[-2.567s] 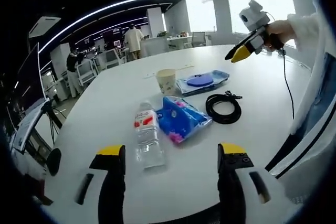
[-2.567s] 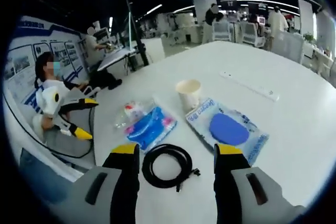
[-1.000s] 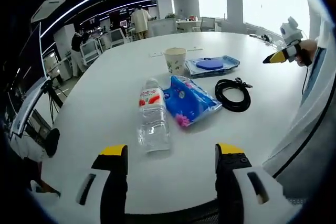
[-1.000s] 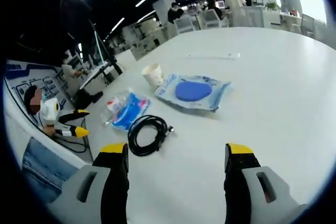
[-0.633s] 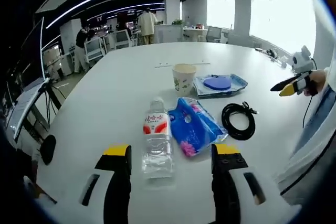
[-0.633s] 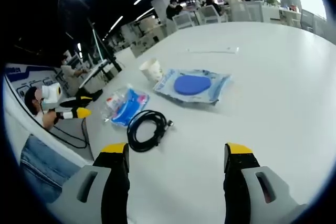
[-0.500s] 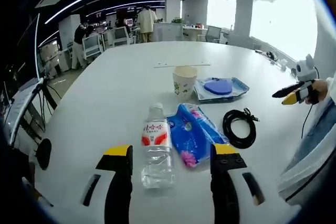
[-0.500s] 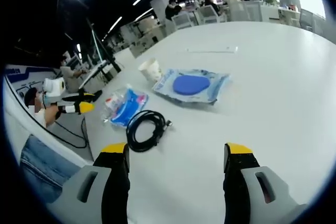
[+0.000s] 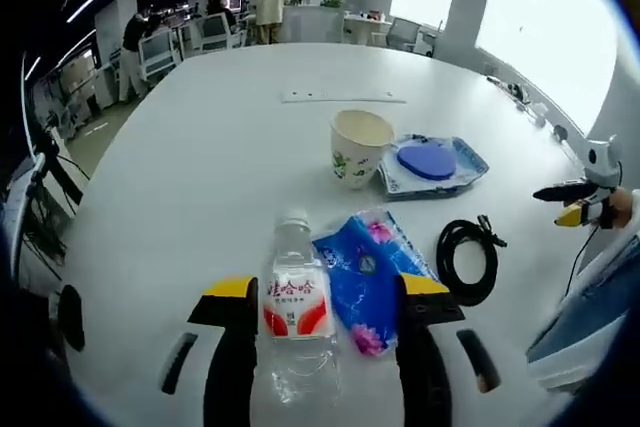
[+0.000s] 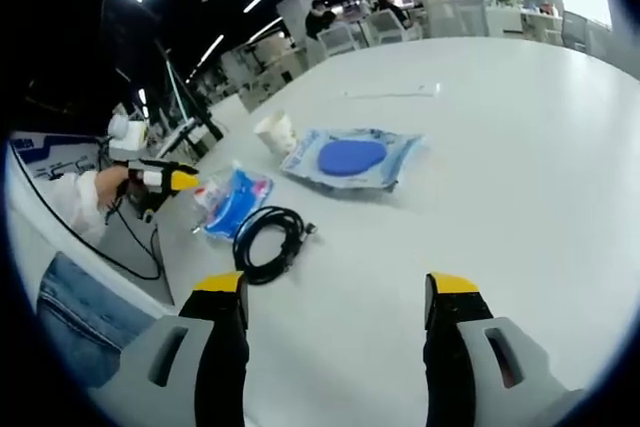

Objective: Arrange the tabletop items into an orderly group along one side of the table until the central work area is clear of visible clutter.

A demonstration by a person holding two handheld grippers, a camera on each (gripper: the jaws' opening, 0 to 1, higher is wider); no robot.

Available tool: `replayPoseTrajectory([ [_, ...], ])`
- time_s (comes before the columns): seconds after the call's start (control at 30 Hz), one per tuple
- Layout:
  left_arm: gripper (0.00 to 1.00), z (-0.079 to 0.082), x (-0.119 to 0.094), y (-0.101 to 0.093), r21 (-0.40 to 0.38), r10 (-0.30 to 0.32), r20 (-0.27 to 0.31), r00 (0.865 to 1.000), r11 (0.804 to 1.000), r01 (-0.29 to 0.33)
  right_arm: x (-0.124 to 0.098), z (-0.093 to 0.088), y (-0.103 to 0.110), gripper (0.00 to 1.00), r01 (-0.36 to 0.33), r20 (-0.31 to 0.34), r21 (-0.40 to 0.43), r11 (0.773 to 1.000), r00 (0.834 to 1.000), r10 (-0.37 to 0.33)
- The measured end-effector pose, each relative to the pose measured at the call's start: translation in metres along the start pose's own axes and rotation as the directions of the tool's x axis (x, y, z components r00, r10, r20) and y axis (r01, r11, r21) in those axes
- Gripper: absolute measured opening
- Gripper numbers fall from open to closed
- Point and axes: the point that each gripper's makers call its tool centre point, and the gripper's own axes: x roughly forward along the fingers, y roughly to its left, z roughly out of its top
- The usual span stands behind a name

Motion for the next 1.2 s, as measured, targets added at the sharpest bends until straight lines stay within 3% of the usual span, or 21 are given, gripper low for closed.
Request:
replayPoseTrajectory([
  [0.23,0.55,0.005,0.017,0.009,-0.008,-0.007,-0.075,0.997,1.0,0.007,0.002,-0.001,-0.002,0.68,0.001,-0.007,0.006,1.0,1.0,-0.001],
  [0.47,0.54,0.009,0.034,0.013,-0.038,-0.022,-0.107,0.994,0.999,0.018,0.002,-0.001,-0.005,0.67,0.01,-0.003,0.01,1.0,1.0,-0.01],
  [0.83,0.5,0.002,0.049,0.012,-0.07,-0.011,-0.164,0.986,0.998,0.0,0.001,-0.003,-0.013,0.67,0.026,0.0,0.041,0.999,1.0,-0.026],
  [1.2,0.4,-0.004,0.062,0.013,-0.079,0.02,-0.204,0.979,0.996,-0.036,0.003,-0.001,-0.013,0.65,0.029,0.002,0.055,0.998,1.0,-0.029],
])
